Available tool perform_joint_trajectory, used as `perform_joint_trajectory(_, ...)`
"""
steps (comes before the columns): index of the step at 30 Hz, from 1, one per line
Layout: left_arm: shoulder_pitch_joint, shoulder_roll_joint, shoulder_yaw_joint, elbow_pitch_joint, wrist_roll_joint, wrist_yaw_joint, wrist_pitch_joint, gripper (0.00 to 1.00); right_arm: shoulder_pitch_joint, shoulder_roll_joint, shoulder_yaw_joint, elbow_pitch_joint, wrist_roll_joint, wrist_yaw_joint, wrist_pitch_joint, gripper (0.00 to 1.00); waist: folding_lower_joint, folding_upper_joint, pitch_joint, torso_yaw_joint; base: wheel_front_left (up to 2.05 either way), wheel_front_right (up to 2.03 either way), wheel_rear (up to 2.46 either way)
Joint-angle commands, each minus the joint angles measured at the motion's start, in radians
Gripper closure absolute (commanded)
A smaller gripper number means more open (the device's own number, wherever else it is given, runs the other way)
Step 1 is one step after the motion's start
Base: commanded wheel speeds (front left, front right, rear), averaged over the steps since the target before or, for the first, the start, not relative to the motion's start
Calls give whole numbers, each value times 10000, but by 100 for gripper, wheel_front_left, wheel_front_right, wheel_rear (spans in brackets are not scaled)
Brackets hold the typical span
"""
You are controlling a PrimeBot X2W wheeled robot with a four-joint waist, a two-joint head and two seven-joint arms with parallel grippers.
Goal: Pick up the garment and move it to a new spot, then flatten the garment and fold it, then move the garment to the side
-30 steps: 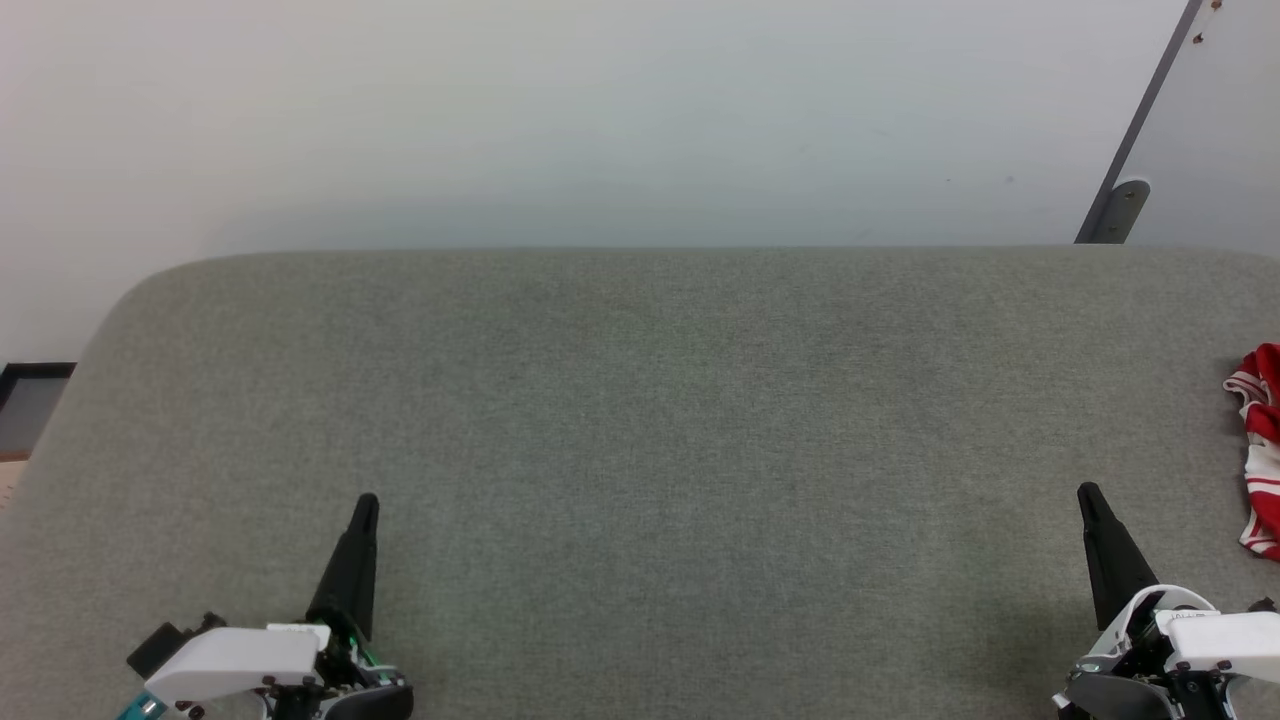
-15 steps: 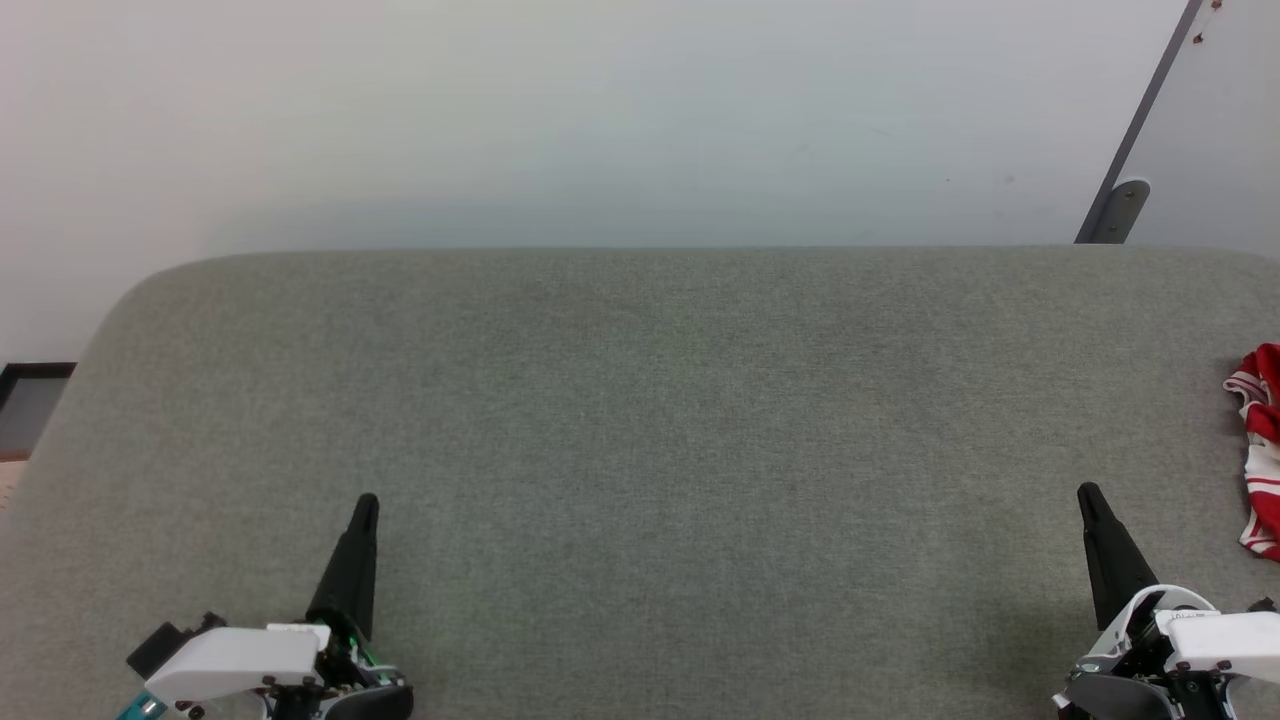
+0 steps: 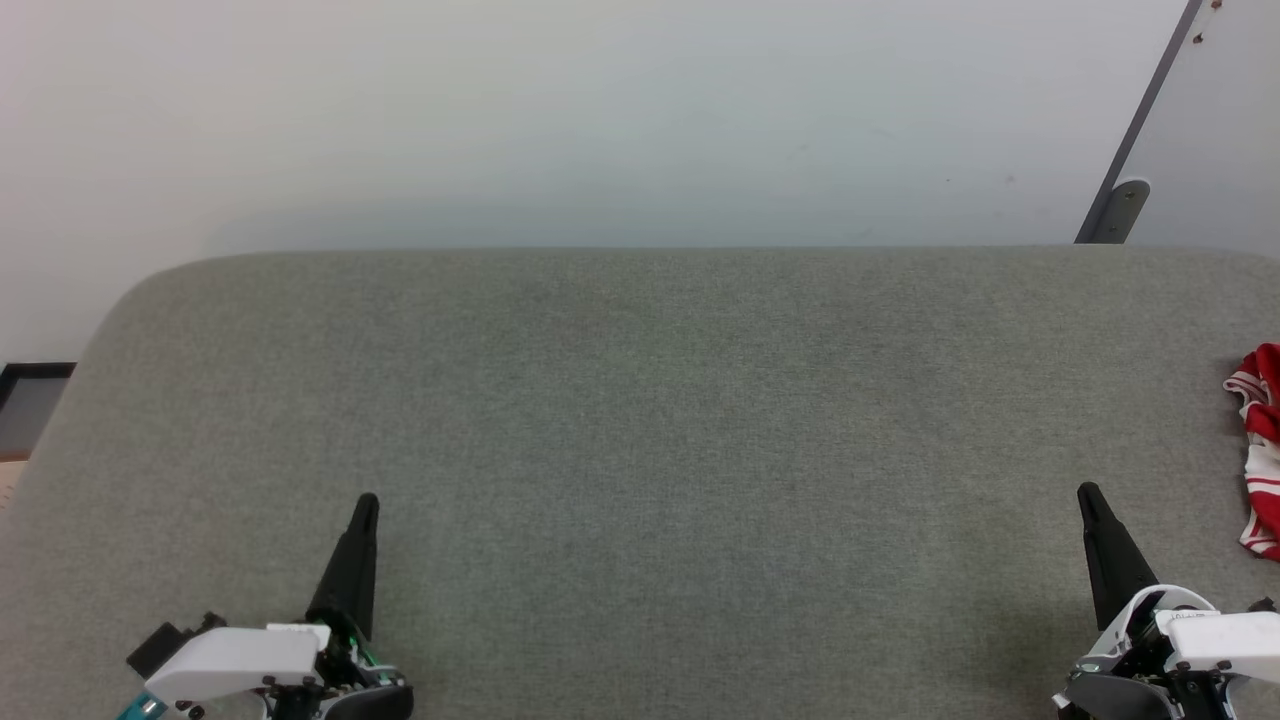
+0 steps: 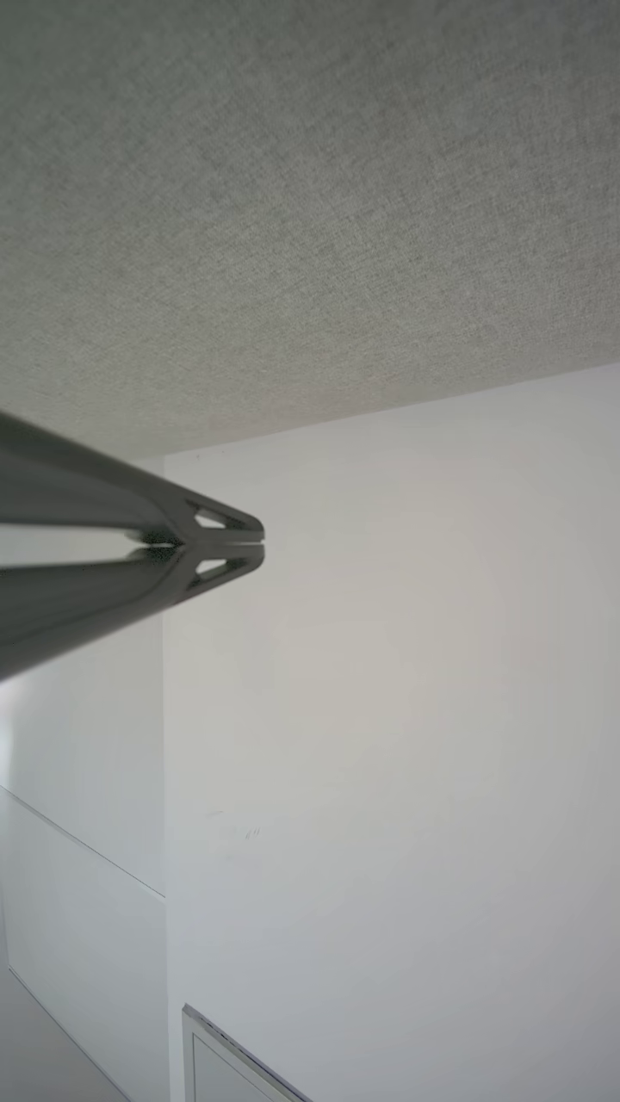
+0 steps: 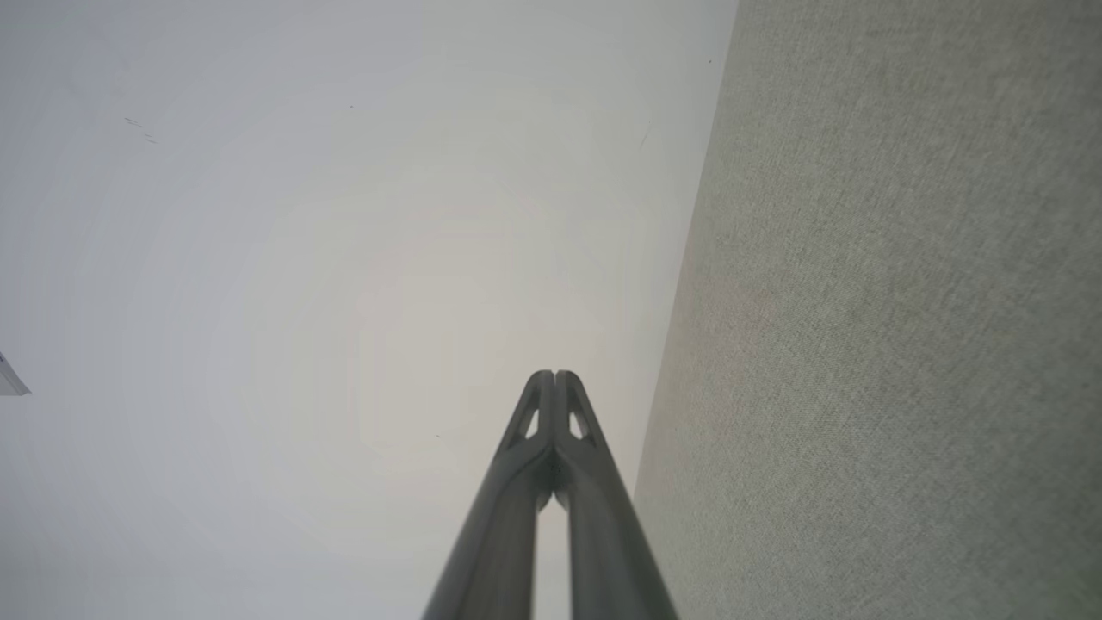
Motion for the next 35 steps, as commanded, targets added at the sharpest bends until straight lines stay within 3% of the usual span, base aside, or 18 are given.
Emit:
perform_joint_trajectory(1, -77, 5, 15, -18, -32, -36, 22, 100, -19, -23, 31, 0, 28, -14, 25, 100, -1, 0, 0, 0, 0, 0, 0)
perform_joint_trajectory(35, -77, 5, 17, -18, -34, -36, 21, 100, -19, -23, 32, 0, 28, -14, 24, 100, -1, 0, 0, 0, 0, 0, 0)
